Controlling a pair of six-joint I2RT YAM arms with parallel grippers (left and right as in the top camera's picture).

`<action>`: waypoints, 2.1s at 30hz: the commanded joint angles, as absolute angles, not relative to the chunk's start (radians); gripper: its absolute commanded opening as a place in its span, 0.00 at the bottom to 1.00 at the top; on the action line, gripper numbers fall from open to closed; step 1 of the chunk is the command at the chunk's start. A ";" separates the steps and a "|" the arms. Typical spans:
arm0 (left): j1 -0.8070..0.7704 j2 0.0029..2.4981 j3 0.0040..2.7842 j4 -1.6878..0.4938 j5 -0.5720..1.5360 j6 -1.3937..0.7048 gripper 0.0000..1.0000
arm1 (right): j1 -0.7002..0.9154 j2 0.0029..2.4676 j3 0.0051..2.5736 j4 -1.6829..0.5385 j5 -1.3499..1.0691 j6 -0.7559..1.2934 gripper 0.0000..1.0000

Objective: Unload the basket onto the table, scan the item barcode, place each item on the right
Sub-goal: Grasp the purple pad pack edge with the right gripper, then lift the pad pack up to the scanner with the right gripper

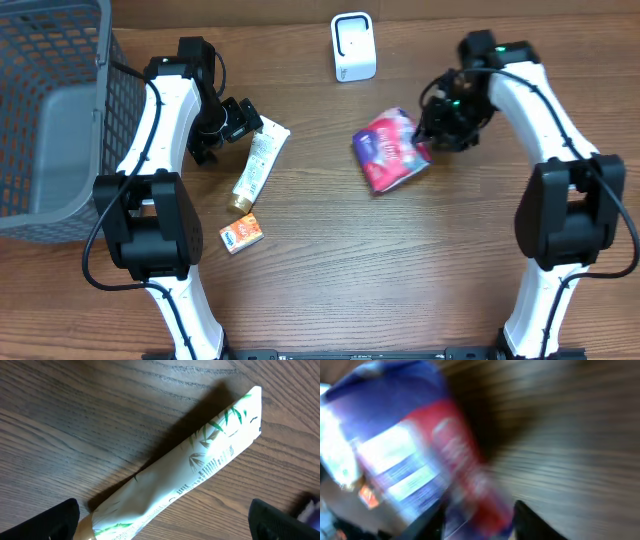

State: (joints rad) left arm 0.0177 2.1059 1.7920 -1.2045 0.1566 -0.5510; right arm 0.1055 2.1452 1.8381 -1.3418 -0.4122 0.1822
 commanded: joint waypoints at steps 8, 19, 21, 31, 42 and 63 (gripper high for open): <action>0.016 2.106 1.803 -1.203 0.147 -0.569 1.00 | 0.121 2.112 1.924 -1.382 -0.341 -0.007 0.99; 0.012 2.106 1.803 -1.210 0.149 -0.568 1.00 | 0.130 2.112 1.663 -1.106 -0.329 -0.143 0.85; 0.012 2.106 1.803 -1.210 0.149 -0.568 1.00 | 0.130 2.112 1.639 -1.070 -0.330 -0.143 0.73; 0.012 2.106 1.803 -1.208 0.146 -0.568 1.00 | 0.130 2.111 1.649 -1.076 -0.409 -0.095 0.10; 0.012 2.106 1.804 -1.206 0.148 -0.568 1.00 | 0.131 2.111 1.697 -0.903 -0.657 0.257 0.04; 0.004 2.106 1.804 -1.207 0.150 -0.569 1.00 | 0.315 2.112 1.697 -0.117 -0.085 0.757 0.04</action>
State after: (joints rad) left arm 0.0147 2.1059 1.7924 -1.2076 0.1566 -0.5510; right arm 0.3107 2.1418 1.6741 -0.1314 -0.2440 0.7853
